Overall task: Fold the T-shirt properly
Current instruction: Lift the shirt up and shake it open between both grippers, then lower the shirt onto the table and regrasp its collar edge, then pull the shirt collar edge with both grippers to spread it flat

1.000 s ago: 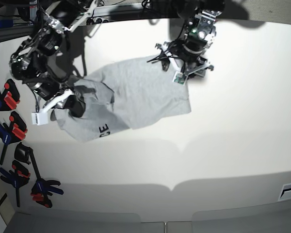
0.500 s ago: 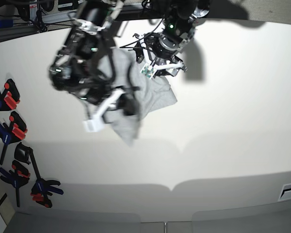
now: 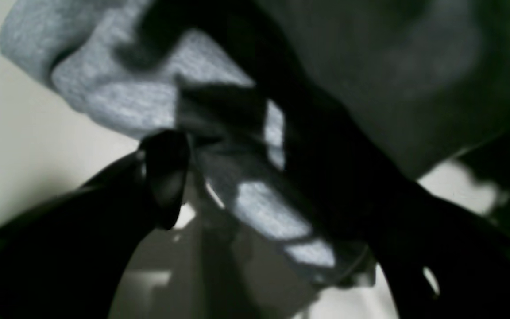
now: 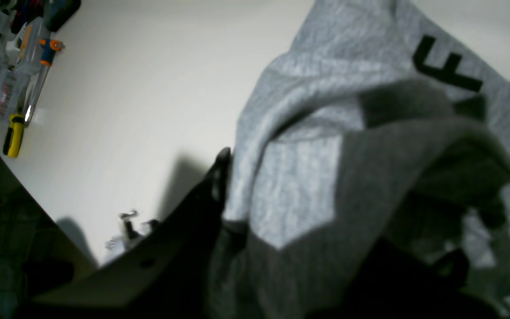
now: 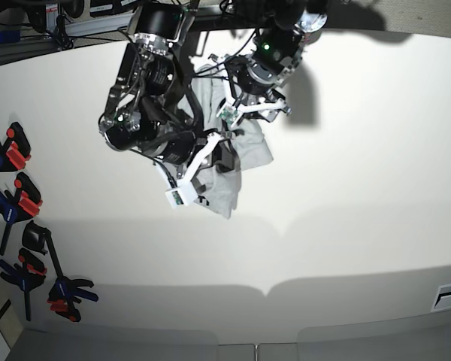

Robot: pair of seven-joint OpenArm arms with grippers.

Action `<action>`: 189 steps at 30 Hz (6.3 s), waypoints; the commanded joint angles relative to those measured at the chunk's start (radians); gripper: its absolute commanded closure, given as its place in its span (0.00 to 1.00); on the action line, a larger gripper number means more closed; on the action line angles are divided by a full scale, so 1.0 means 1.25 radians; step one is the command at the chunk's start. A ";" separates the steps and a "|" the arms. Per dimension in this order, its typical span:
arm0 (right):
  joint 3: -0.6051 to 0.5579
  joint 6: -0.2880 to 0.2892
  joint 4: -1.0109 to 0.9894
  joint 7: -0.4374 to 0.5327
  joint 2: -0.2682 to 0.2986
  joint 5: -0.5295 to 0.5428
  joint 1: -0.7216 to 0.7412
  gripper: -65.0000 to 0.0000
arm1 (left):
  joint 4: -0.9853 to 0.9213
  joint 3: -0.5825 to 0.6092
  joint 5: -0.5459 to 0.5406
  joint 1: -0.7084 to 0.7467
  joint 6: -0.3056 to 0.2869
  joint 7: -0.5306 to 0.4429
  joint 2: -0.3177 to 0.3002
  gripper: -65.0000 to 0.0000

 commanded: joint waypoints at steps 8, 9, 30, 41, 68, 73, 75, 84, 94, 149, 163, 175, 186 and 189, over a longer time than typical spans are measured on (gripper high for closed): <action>-0.002 -0.006 0.015 0.021 -0.004 0.022 0.014 1.00 | 0.217 0.001 0.101 -0.003 0.005 0.041 0.006 0.34; -0.002 -0.006 0.015 0.021 -0.004 0.022 0.014 1.00 | 0.229 0.001 0.107 -0.004 0.005 0.052 0.006 0.34; -0.111 0.028 0.015 0.015 -0.004 0.138 0.013 0.70 | 0.234 -0.016 0.457 -0.004 0.276 0.157 -0.103 0.34; -0.174 0.028 0.015 0.012 -0.004 0.080 0.015 0.70 | 0.234 -0.016 0.612 -0.004 0.337 0.169 -0.174 0.34; 0.021 0.002 -0.031 0.171 0.160 -0.257 -0.177 0.70 | 0.235 -0.015 0.516 -0.002 0.381 0.198 -0.219 0.34; 0.152 0.008 -0.028 0.189 0.162 -0.160 -0.157 0.70 | 0.243 -0.015 0.514 -0.002 0.381 0.170 -0.215 0.34; 0.180 0.032 -0.028 0.188 0.161 -0.104 -0.138 0.70 | 0.266 -0.015 0.494 -0.003 0.378 0.135 -0.202 0.34; 0.140 0.081 -0.030 0.297 0.139 0.066 -0.062 0.70 | 0.339 -0.015 0.147 -0.053 0.285 0.045 -0.143 0.34; -0.026 0.073 -0.196 0.322 0.105 -0.150 -0.062 0.70 | 0.272 -0.015 -0.039 -0.066 0.198 -0.109 -0.144 0.34; 0.030 0.042 -0.163 0.233 0.146 -0.146 -0.090 0.70 | 0.210 -0.015 -0.163 0.080 0.159 -0.046 -0.072 0.34; 0.030 0.042 -0.163 0.238 0.263 -0.149 -0.091 0.70 | 0.035 -0.015 0.092 0.082 0.162 0.103 -0.077 0.34; 0.030 0.042 -0.132 0.236 0.277 -0.027 -0.072 0.70 | 0.039 -0.015 0.255 0.008 0.164 0.099 -0.100 0.34; 0.030 0.043 -0.109 0.360 0.267 0.007 0.088 0.70 | 0.039 -0.015 0.184 -0.131 0.161 0.111 -0.318 0.34; 0.029 0.043 -0.110 0.482 0.242 0.007 0.090 0.70 | 0.039 -0.015 0.184 -0.143 0.162 0.111 -0.365 0.34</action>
